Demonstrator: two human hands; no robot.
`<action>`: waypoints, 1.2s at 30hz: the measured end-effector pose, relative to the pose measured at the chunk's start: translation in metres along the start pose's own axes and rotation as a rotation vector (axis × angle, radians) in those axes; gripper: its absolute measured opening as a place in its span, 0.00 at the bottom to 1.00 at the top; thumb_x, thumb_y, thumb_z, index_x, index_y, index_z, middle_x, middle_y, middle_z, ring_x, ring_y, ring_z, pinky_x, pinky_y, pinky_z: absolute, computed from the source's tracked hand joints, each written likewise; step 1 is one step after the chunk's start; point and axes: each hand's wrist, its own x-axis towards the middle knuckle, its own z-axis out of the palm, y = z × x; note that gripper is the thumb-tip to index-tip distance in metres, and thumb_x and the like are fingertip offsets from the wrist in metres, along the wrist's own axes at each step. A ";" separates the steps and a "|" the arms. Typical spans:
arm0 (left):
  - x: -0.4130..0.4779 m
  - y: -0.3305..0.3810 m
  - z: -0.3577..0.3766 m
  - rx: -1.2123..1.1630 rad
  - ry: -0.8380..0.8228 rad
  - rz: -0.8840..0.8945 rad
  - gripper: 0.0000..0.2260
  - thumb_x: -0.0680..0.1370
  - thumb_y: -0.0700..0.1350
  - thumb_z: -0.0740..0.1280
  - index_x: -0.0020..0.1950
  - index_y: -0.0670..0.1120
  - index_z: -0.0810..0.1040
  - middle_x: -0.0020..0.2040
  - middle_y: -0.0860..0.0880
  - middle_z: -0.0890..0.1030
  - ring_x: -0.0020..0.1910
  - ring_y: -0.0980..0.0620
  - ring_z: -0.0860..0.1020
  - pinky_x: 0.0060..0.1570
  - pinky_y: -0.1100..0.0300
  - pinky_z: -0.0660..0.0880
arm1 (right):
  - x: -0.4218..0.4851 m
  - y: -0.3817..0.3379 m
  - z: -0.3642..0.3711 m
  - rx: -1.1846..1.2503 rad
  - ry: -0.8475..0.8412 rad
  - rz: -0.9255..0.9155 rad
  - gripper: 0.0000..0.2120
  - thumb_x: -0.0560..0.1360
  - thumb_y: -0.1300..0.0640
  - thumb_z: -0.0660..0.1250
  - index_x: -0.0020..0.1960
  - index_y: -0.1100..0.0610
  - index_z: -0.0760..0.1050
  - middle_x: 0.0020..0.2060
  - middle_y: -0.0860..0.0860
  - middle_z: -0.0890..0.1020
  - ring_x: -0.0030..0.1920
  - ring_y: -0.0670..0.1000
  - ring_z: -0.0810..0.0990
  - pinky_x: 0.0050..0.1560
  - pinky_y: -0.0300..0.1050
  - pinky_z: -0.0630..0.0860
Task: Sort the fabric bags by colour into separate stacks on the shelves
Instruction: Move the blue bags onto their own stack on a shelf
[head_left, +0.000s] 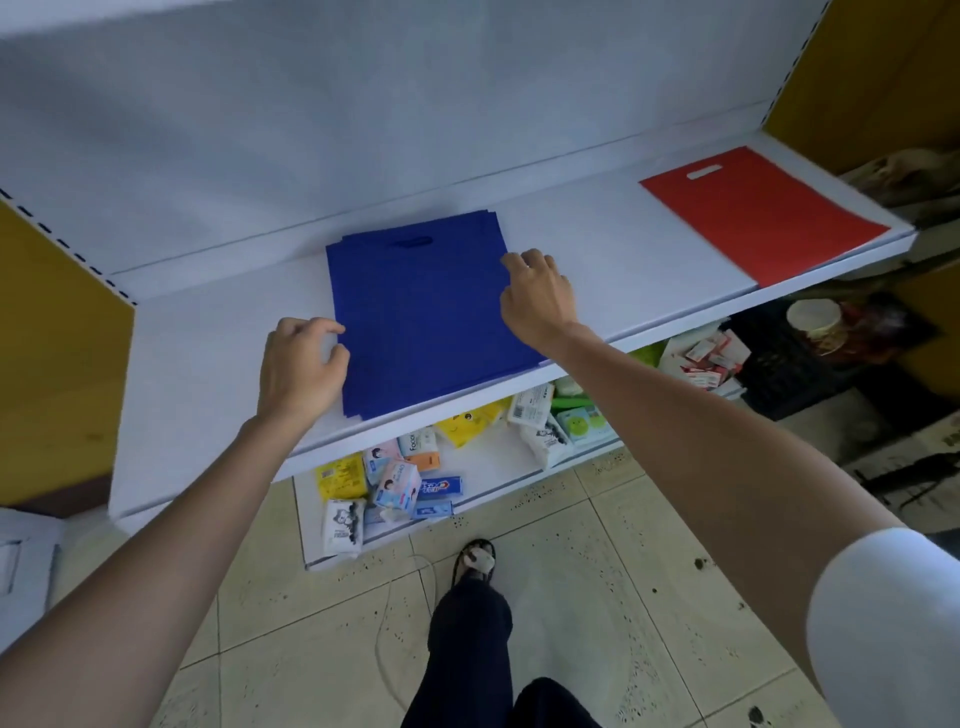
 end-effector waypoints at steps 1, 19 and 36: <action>-0.011 0.008 -0.010 -0.012 0.006 0.012 0.13 0.77 0.41 0.62 0.61 0.44 0.76 0.60 0.40 0.71 0.59 0.42 0.72 0.59 0.52 0.69 | -0.012 -0.005 -0.014 0.017 0.015 -0.015 0.20 0.76 0.65 0.54 0.68 0.62 0.66 0.63 0.59 0.72 0.61 0.58 0.70 0.57 0.51 0.71; -0.073 0.078 -0.265 -0.124 0.511 0.247 0.09 0.76 0.40 0.63 0.54 0.45 0.78 0.50 0.48 0.77 0.42 0.55 0.73 0.44 0.60 0.70 | -0.065 -0.169 -0.254 0.121 0.449 -0.383 0.10 0.75 0.56 0.61 0.53 0.59 0.76 0.43 0.53 0.83 0.43 0.59 0.79 0.38 0.43 0.66; 0.074 -0.061 -0.388 0.220 0.276 -0.318 0.18 0.76 0.54 0.64 0.46 0.38 0.77 0.49 0.39 0.80 0.50 0.39 0.77 0.47 0.54 0.72 | 0.118 -0.343 -0.213 0.181 0.197 -0.265 0.16 0.77 0.56 0.61 0.59 0.66 0.70 0.58 0.64 0.75 0.58 0.62 0.74 0.56 0.50 0.69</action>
